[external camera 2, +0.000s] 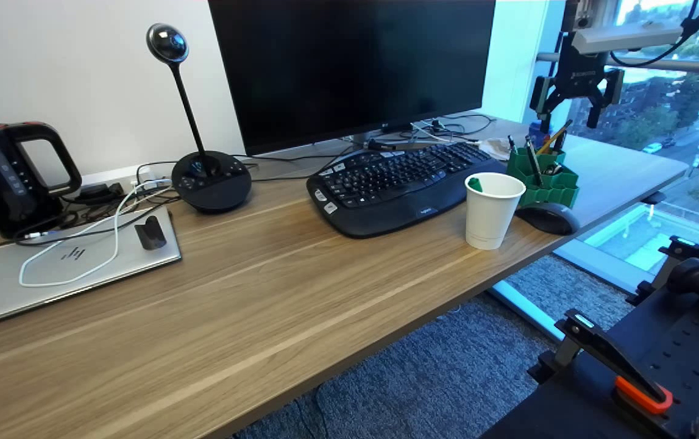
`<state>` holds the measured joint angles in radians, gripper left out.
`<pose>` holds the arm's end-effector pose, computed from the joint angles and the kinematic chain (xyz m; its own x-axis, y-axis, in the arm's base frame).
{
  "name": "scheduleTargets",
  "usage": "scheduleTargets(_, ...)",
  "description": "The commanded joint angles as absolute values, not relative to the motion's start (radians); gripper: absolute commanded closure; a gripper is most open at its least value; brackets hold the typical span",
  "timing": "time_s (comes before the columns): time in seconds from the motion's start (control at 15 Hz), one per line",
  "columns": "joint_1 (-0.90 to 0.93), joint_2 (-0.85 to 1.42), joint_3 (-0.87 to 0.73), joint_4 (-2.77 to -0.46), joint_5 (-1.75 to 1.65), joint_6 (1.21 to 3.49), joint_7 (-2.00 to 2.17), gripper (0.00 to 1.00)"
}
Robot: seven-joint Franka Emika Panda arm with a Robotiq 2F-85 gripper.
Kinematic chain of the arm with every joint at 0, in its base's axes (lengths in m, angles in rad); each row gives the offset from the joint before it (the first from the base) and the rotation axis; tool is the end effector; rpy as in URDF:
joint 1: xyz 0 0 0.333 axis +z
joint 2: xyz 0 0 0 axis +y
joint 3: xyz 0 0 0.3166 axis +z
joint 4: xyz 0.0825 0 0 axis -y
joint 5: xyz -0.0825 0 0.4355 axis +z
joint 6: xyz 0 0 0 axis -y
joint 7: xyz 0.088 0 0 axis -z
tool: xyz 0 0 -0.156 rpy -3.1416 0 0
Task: Put one pencil in the white cup
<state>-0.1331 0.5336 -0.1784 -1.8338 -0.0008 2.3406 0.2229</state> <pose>0.6482 -0.2081 0.1571 0.8726 -0.4885 0.0008 -0.4864 -0.8688 0.0930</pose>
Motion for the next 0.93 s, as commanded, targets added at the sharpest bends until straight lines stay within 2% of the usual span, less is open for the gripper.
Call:
scheduleTargets(0.0,-0.142,0.517,-0.174,-1.84,0.011,2.326,0.21,0.25)
scheduleTargets(0.67,-0.142,0.526,-0.172,-1.825,0.016,2.323,0.214,0.99)
scheduleTargets(0.87,-0.143,0.524,-0.171,-1.824,0.019,2.324,0.213,0.99)
